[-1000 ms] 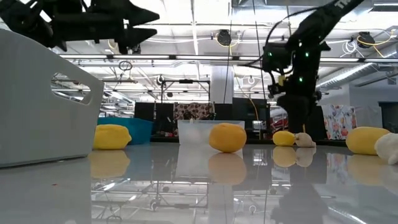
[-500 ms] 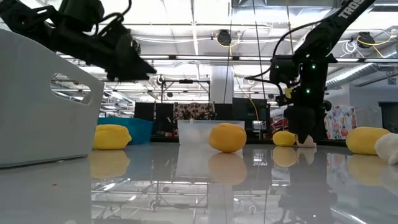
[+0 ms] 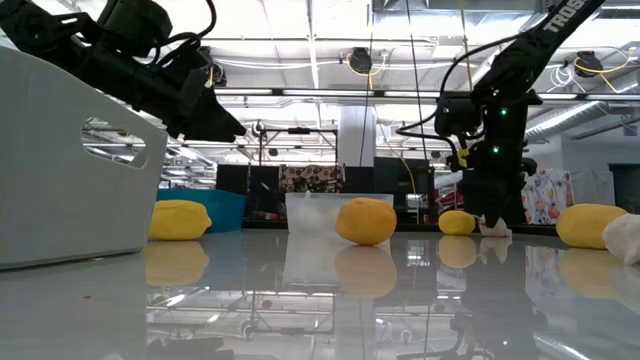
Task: Sort produce into baskets
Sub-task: Put the garlic into the transparent bin
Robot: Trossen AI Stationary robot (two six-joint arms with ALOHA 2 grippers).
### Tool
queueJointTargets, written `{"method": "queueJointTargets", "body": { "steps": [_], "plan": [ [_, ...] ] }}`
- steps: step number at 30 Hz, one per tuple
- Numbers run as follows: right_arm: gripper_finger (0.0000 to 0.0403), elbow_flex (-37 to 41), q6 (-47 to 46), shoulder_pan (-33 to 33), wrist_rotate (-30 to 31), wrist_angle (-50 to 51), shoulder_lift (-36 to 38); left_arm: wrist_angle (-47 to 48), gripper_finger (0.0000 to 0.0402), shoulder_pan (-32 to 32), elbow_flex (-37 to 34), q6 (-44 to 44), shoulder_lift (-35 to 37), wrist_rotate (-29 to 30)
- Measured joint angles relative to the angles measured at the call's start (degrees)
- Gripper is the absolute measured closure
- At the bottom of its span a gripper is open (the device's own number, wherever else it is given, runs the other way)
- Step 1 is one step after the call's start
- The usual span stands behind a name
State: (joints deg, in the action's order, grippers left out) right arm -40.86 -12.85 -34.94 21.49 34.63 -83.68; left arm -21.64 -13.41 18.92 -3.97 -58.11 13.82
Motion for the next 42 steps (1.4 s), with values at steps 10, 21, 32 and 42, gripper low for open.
{"method": "queueJointTargets", "body": {
  "steps": [10,21,32,42],
  "plan": [
    [0.0328,-2.0,-6.1,3.6,-1.7,4.3,3.5,-0.1,0.0112,0.0,0.0,0.0,0.0,0.0],
    [0.0334,-9.2,-9.9,13.1,-7.5,-5.7,10.2,-0.1,0.0112,0.0,0.0,0.0,0.0,0.0],
    [0.0335,-9.2,-5.6,15.0,-16.2,-34.6,-0.9,-0.1,0.0112,0.0,0.0,-0.1,0.0,0.0],
    [0.0335,-10.3,-4.8,13.7,-15.4,-36.3,-4.0,-0.1,0.0112,0.0,0.0,-0.1,0.0,0.0]
  ]
}}
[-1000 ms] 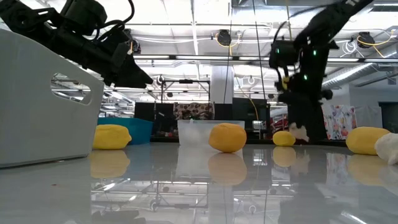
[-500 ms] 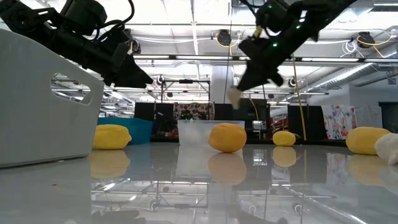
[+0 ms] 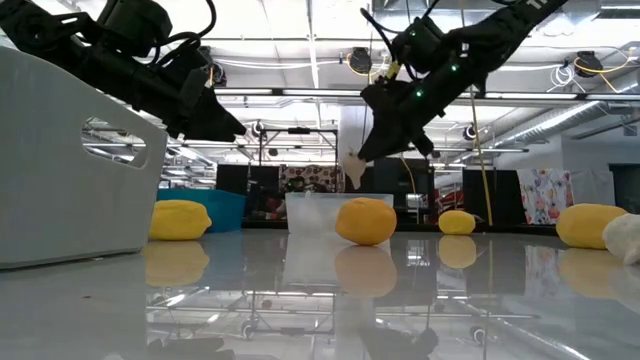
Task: Sort produce into baskets
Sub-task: Put the garlic into the transparent bin
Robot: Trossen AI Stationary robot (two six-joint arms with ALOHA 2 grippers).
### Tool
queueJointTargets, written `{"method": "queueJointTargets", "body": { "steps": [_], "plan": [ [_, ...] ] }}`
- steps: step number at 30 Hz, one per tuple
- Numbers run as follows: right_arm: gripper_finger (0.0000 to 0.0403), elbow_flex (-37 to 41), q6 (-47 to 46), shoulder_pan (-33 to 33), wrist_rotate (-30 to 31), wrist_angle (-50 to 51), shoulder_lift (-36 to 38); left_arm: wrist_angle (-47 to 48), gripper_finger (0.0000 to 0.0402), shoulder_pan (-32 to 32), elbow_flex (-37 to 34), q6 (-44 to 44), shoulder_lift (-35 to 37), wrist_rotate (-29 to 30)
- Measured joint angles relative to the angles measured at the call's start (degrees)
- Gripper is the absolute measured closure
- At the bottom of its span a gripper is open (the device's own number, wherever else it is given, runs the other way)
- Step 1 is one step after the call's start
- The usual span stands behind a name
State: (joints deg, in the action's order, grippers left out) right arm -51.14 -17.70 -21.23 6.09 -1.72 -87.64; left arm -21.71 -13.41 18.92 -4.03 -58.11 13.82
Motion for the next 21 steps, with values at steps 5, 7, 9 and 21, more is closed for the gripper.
{"method": "queueJointTargets", "body": {
  "steps": [5,7,9,21],
  "plan": [
    [0.0324,-6.4,3.6,-0.2,0.0,10.4,0.2,0.0,0.0112,0.0,0.0,0.0,0.0,0.0],
    [0.0311,-9.2,4.0,0.0,0.0,15.1,0.2,0.0,0.0112,0.0,0.0,0.0,0.0,0.0],
    [0.0295,-12.5,4.0,0.3,0.1,19.6,0.2,0.0,0.0112,0.0,0.0,0.0,0.0,0.0],
    [0.0216,-23.5,-5.7,6.3,-6.3,44.4,0.2,0.0,0.0112,0.0,0.0,0.0,0.0,0.0]
  ]
}}
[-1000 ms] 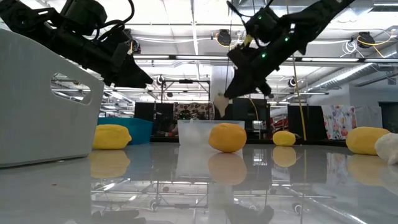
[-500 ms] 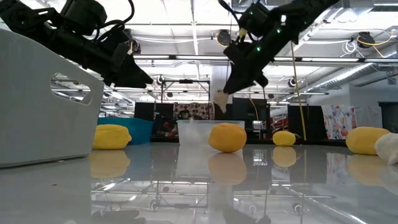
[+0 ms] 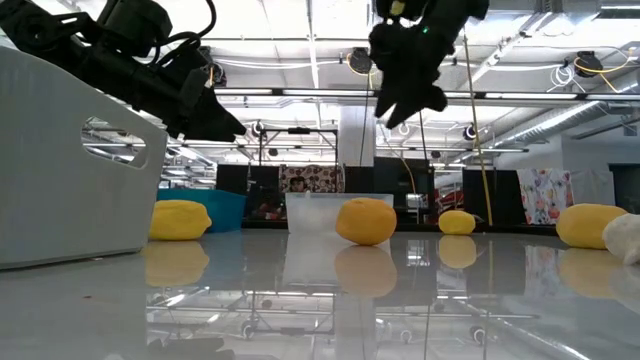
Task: Sort produce into baskets
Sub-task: Put the garlic into the transparent bin
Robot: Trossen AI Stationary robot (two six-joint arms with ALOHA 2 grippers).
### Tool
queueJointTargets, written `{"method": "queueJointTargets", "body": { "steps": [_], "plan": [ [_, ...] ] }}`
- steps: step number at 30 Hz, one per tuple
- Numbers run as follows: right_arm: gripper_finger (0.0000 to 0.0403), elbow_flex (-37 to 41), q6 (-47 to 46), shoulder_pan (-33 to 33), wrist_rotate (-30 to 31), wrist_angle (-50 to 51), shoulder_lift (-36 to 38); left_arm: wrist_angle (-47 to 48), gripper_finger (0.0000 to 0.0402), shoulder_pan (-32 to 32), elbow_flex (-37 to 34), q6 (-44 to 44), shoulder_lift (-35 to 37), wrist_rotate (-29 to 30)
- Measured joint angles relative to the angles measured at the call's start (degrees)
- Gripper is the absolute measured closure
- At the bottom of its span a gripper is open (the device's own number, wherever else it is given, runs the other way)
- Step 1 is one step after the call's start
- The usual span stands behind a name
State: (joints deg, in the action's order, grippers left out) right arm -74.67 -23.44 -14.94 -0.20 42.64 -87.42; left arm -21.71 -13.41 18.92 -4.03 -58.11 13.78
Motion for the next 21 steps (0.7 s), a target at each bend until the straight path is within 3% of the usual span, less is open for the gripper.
{"method": "queueJointTargets", "body": {
  "steps": [4,16,21],
  "plan": [
    [0.0218,0.0,-6.6,7.8,1.0,5.3,0.0,0.0,0.0112,0.0,0.0,0.0,0.0,0.0],
    [0.0234,0.0,-32.6,34.0,4.1,8.3,0.0,0.0,0.0112,0.0,0.0,0.0,0.0,0.0],
    [0.0234,0.0,-48.0,44.4,13.1,13.2,-0.4,0.0,0.0112,0.0,0.0,0.0,0.0,0.0]
  ]
}}
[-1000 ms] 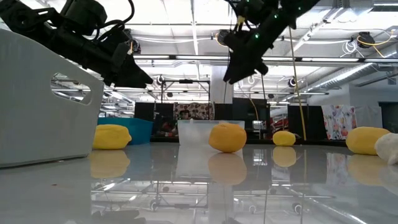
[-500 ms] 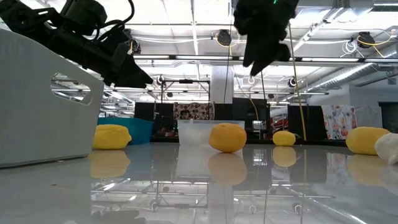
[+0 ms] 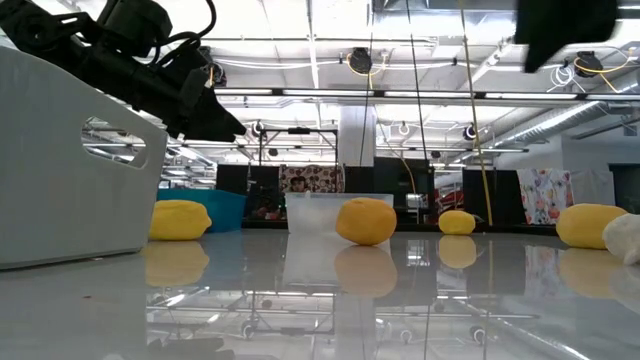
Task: Sort produce into baskets
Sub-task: Put the garlic into the transparent bin
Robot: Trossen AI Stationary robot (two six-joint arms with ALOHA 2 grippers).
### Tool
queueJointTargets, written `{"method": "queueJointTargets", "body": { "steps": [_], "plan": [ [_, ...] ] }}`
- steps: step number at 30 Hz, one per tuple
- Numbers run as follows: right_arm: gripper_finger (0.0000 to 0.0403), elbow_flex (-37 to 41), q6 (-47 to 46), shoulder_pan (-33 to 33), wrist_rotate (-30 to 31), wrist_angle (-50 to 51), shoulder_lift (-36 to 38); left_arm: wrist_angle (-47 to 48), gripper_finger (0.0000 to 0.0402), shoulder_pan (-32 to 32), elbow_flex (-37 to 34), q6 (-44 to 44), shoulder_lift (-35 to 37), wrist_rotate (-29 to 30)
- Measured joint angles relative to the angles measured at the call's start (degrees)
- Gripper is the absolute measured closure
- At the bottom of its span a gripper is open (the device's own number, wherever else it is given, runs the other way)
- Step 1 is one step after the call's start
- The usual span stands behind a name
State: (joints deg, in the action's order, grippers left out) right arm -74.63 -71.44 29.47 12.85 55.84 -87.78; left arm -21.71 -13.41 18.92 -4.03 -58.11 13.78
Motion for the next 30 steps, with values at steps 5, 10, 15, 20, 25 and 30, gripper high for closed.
{"method": "queueJointTargets", "body": {
  "steps": [5,10,15,20,25,30],
  "plan": [
    [0.0235,0.0,-12.3,7.9,5.5,5.2,-0.9,0.0,0.0112,0.0,0.0,0.0,0.0,0.0],
    [0.0235,0.0,-20.9,12.0,11.0,8.9,-3.8,-0.3,0.0112,0.0,0.0,-0.1,0.0,0.0],
    [0.0235,0.0,-30.6,12.8,12.6,9.8,-9.1,-0.4,0.0112,0.0,0.0,-11.4,0.0,-1.9],
    [0.0235,0.0,-33.9,12.7,8.5,8.2,-15.3,-2.1,0.0112,0.0,0.1,-19.2,0.0,-6.3],
    [0.0234,0.0,-34.2,12.4,8.1,8.1,-19.1,-2.3,0.0112,0.1,0.1,-19.7,0.0,-14.2],
    [0.0234,0.0,-34.1,12.2,8.2,8.3,-20.7,-4.0,0.0112,0.1,0.1,-19.7,0.0,-14.7]
  ]
}}
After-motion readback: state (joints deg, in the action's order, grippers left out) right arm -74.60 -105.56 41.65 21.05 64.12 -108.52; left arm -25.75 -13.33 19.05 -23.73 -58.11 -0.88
